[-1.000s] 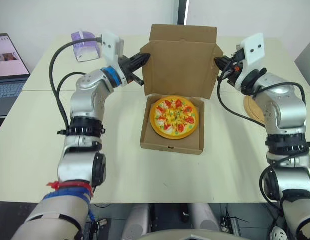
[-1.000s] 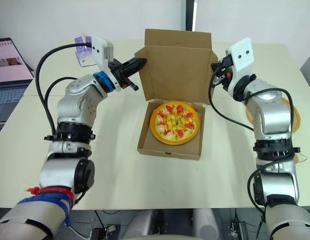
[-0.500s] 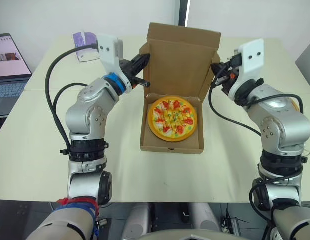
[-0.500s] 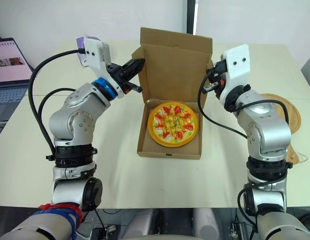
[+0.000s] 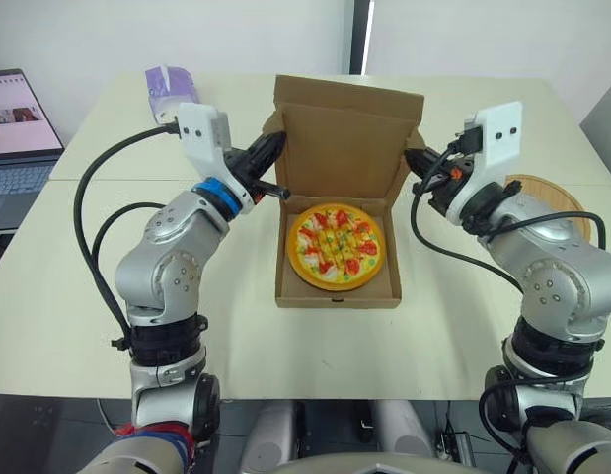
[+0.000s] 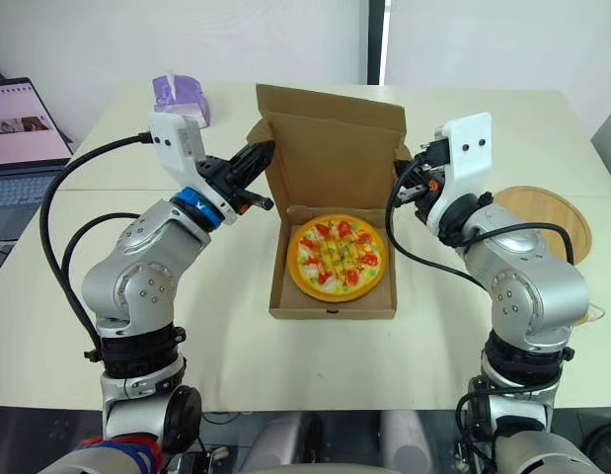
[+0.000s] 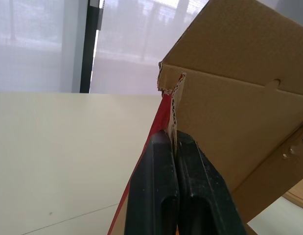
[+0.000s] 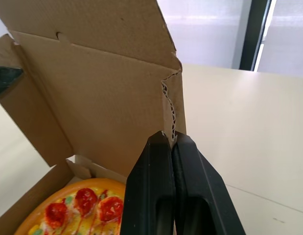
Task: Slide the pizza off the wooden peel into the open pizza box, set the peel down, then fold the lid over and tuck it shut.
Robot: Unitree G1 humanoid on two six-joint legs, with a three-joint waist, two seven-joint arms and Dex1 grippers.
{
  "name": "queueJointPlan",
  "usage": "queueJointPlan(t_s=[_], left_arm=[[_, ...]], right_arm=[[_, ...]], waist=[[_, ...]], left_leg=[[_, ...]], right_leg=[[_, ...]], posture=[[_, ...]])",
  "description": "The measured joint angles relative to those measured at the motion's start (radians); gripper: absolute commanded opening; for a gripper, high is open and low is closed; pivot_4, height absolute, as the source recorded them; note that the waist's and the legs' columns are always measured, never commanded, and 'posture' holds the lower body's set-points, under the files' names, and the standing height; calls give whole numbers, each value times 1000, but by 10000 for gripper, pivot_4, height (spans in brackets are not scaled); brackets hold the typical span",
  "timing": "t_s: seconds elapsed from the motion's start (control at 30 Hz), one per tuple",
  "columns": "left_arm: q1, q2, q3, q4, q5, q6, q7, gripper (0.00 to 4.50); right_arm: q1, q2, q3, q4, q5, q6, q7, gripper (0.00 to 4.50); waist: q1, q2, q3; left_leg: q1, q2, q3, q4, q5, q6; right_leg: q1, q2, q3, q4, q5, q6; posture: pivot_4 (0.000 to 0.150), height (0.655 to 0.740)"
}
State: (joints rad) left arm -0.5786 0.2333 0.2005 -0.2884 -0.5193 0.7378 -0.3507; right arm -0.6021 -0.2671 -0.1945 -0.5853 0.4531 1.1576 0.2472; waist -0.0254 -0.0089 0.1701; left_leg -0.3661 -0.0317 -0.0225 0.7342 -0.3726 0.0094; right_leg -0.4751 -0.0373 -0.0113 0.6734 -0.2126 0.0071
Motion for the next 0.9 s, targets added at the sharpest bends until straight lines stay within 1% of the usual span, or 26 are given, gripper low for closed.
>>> queueJointPlan(t_s=[0.1,0.37,0.53,0.67,0.77,0.9], left_arm=[[28,-9,0,-25,-2,-2,15,0],[153,-60,-30,-119,-4,-69,38,0],[244,-62,-59,-177,-2,-124,35,0],[345,-51,-97,-229,20,-195,17,0],[409,-40,-132,-253,59,-265,6,0],[439,-52,-174,-255,110,-331,12,0]], right_arm=[[8,12,-3,-16,16,24,-13,623],[101,21,-7,-80,41,18,-29,623],[155,20,5,-117,46,4,-29,623],[185,21,10,-128,53,-11,-30,623],[202,22,10,-134,58,-18,-31,623],[212,21,10,-134,59,-28,-31,623]], waist=[[0,0,0],[1,-1,-2],[2,-2,-3],[2,-3,-5],[2,-3,-6],[3,-4,-6]], left_leg=[[0,0,0,0,0,0],[2,0,0,-1,0,0],[3,0,0,-1,0,0],[3,0,0,-1,0,0],[4,0,0,-1,0,1],[5,0,0,-1,-1,1]], right_leg=[[0,0,0,0,0,0],[2,0,0,-1,0,0],[3,0,0,-1,0,0],[3,0,0,-1,0,0],[4,0,0,-1,0,0],[7,1,0,-2,0,0]], posture=[[1500,7251],[1500,7251],[1500,7251],[1500,7251],[1500,7251],[1500,7251]])
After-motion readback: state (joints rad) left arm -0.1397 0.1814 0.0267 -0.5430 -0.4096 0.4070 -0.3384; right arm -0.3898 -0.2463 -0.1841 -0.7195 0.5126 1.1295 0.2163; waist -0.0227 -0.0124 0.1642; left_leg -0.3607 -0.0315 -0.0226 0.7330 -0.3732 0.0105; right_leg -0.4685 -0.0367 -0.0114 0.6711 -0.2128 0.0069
